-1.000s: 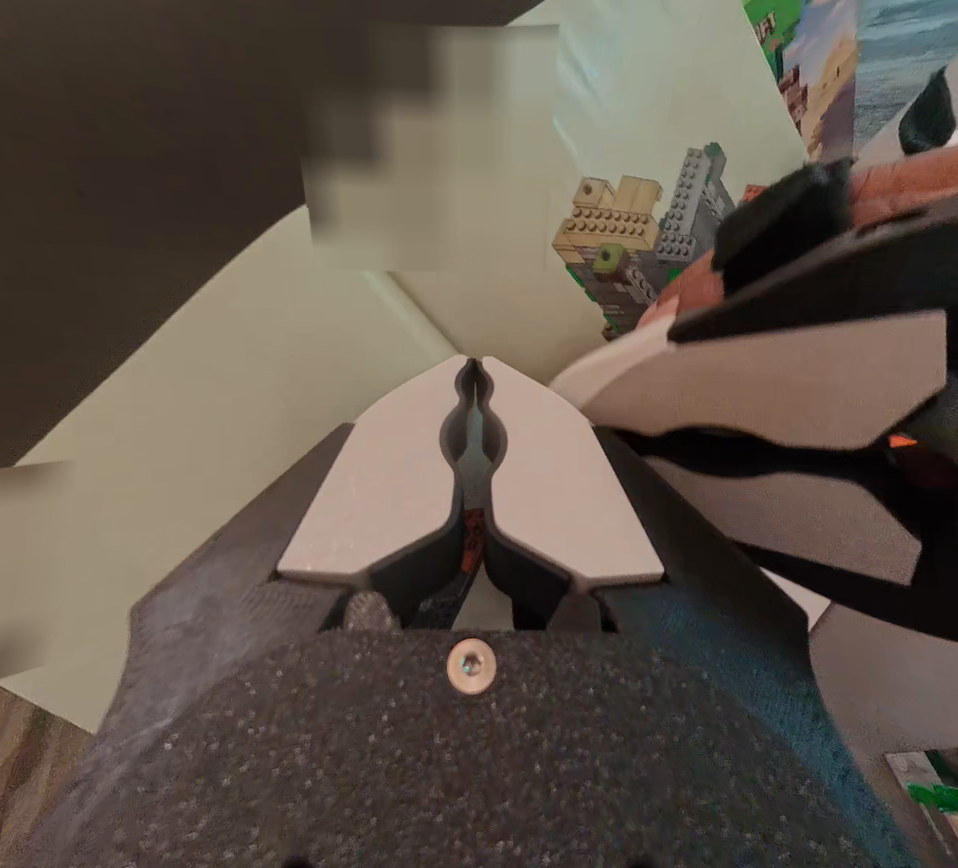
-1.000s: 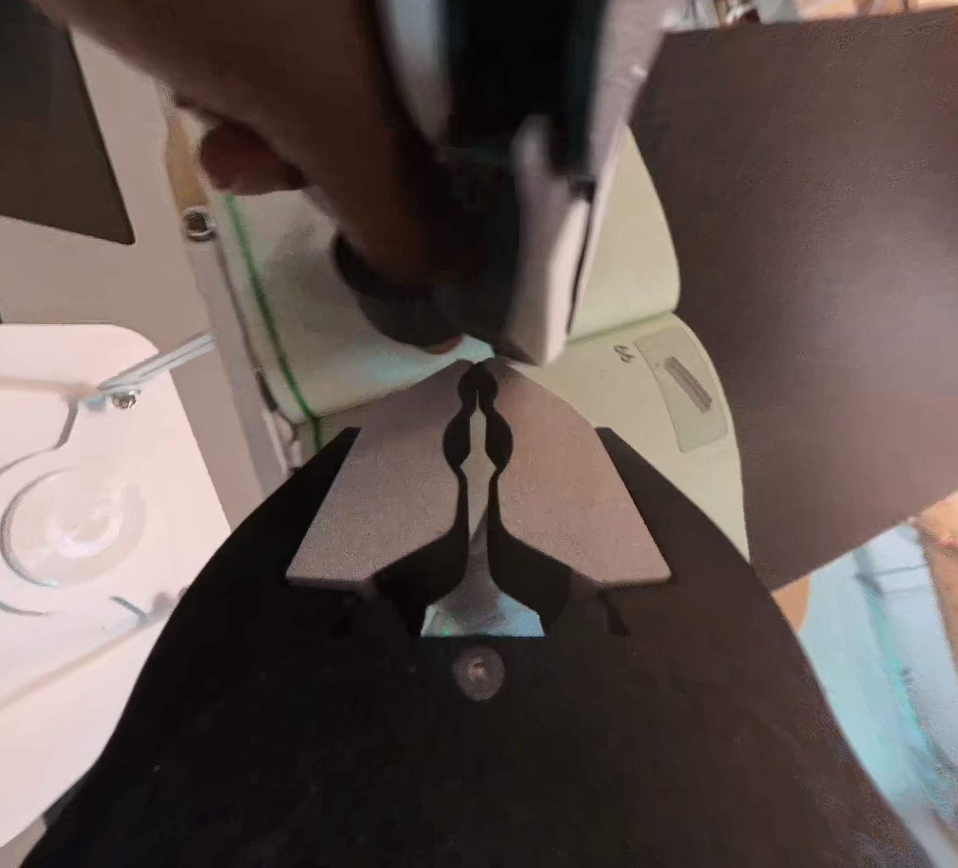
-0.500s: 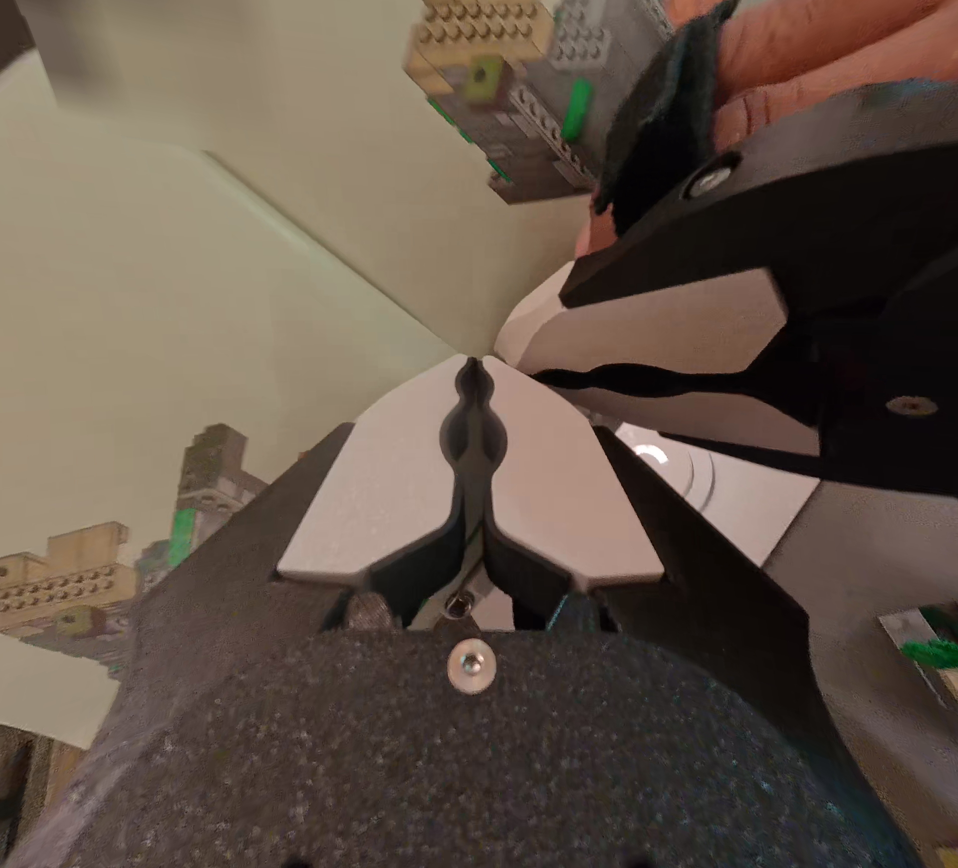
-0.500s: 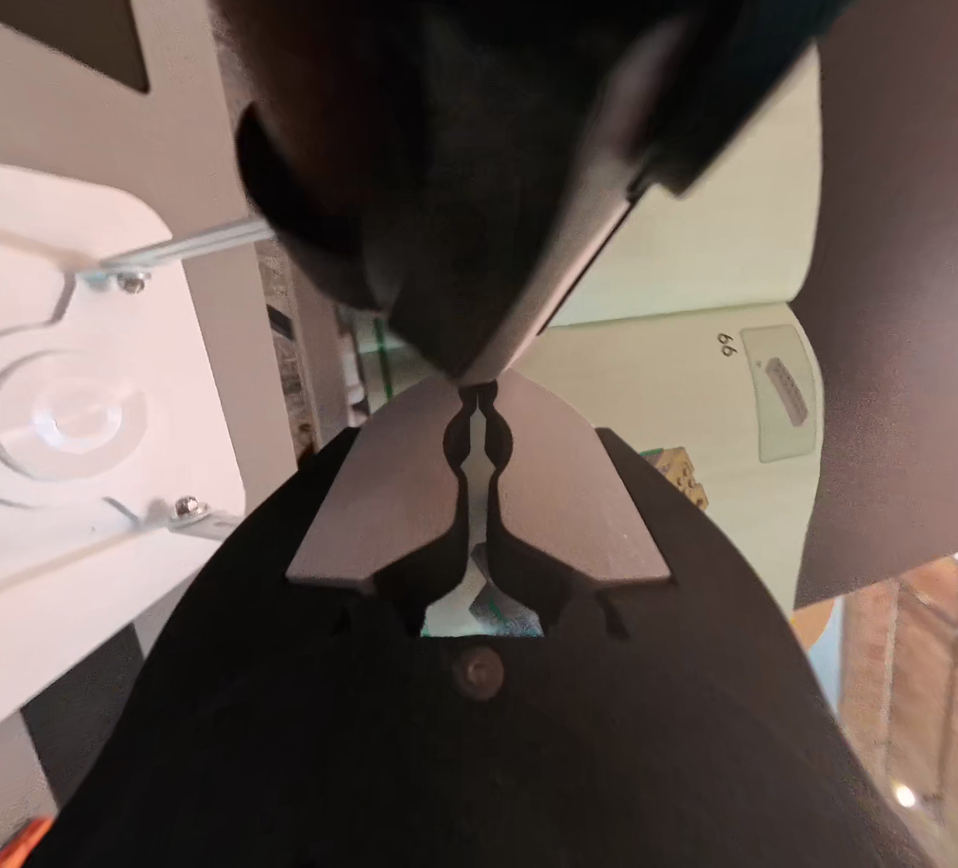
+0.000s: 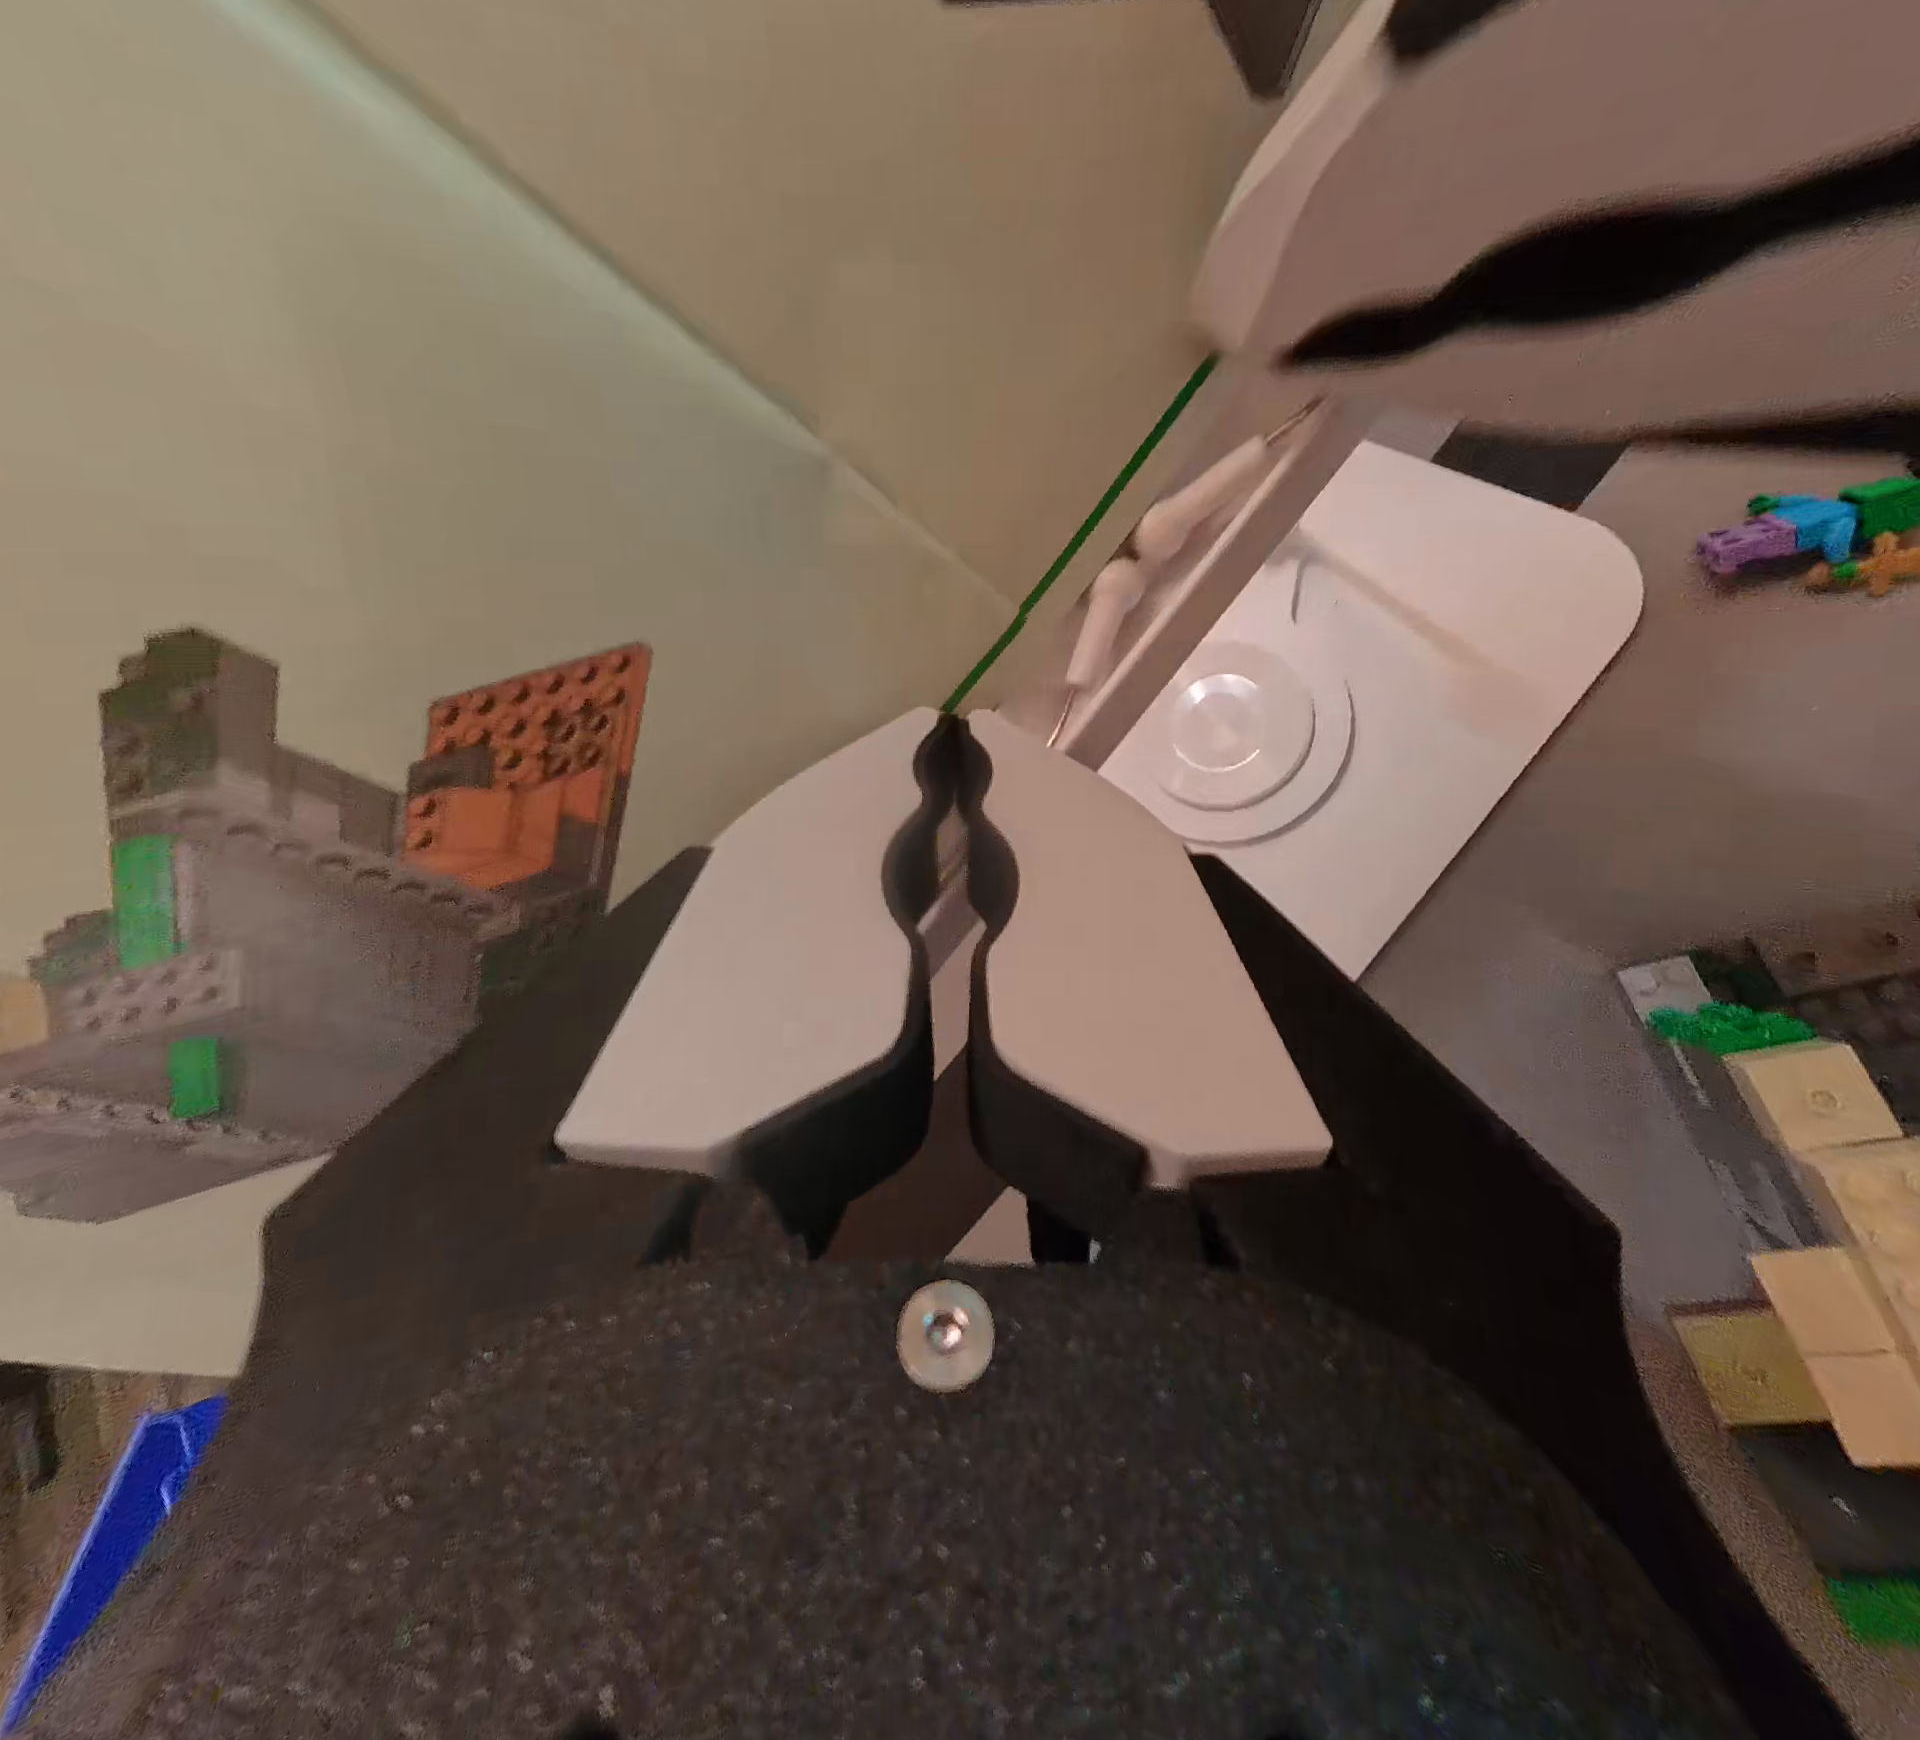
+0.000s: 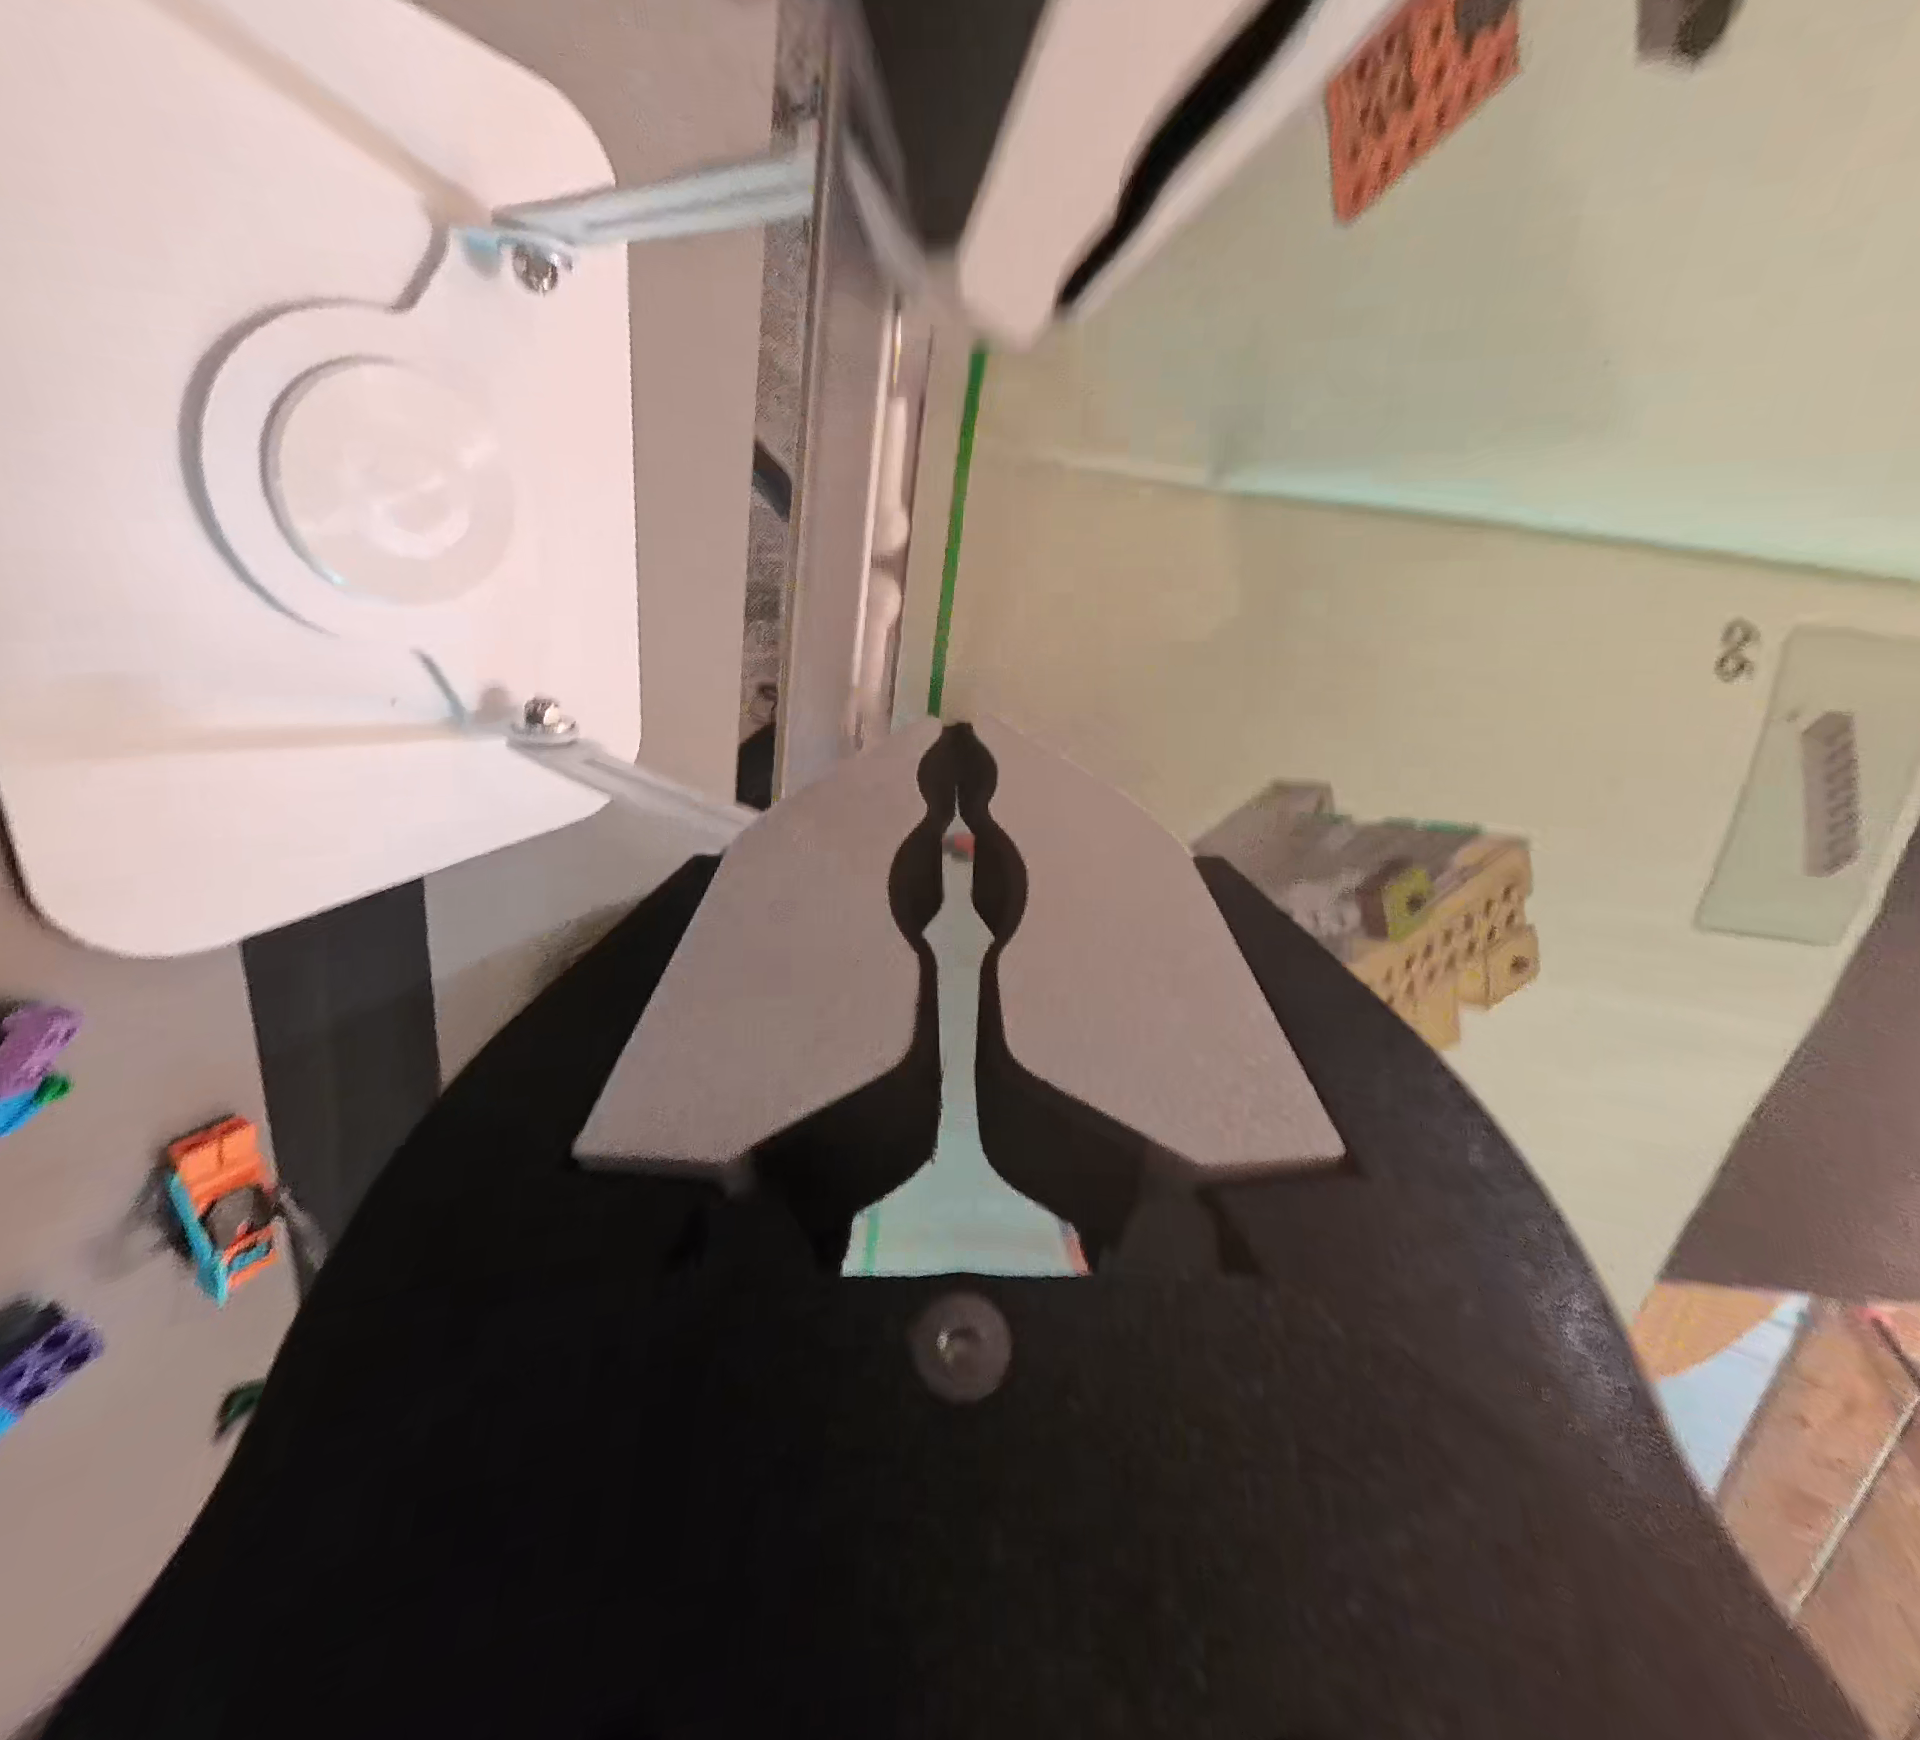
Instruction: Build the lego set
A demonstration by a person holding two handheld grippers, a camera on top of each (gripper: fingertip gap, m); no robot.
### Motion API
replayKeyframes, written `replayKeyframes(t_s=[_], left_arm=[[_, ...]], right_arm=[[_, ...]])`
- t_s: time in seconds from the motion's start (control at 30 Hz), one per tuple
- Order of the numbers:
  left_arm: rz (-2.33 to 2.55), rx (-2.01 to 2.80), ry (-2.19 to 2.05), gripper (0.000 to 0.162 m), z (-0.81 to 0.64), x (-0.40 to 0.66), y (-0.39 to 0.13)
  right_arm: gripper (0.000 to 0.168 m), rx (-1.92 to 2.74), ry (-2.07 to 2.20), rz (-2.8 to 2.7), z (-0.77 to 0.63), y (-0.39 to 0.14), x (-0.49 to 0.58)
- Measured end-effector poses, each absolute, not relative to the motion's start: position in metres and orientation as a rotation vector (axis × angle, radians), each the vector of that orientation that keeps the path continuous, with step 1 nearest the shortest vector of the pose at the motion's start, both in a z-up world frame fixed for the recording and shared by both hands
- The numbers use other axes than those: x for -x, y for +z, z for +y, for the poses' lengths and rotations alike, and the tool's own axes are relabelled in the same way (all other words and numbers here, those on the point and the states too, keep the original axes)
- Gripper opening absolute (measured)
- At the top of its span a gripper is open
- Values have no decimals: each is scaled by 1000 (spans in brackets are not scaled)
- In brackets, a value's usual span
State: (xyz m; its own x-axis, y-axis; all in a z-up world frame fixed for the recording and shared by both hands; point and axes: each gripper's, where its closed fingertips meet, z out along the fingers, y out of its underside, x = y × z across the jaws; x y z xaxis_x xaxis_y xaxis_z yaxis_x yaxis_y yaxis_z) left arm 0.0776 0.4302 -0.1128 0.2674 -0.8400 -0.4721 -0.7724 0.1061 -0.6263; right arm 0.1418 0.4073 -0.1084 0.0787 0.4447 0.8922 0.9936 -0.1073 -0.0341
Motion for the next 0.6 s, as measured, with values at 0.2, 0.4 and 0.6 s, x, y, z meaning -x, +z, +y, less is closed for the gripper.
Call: replayKeyframes(t_s=[0.2,0.4,0.6], left_arm=[[1474,1738,-135,0,444,-51,-112],[1430,1779,-136,0,458,-20,-116],[1373,1748,-78,0,465,1,-132]], right_arm=[[0,1761,-857,-1364,390,-108,-182],[0,1792,-835,-1290,375,-110,-213],[0,1776,-866,-1222,368,-110,-225]])
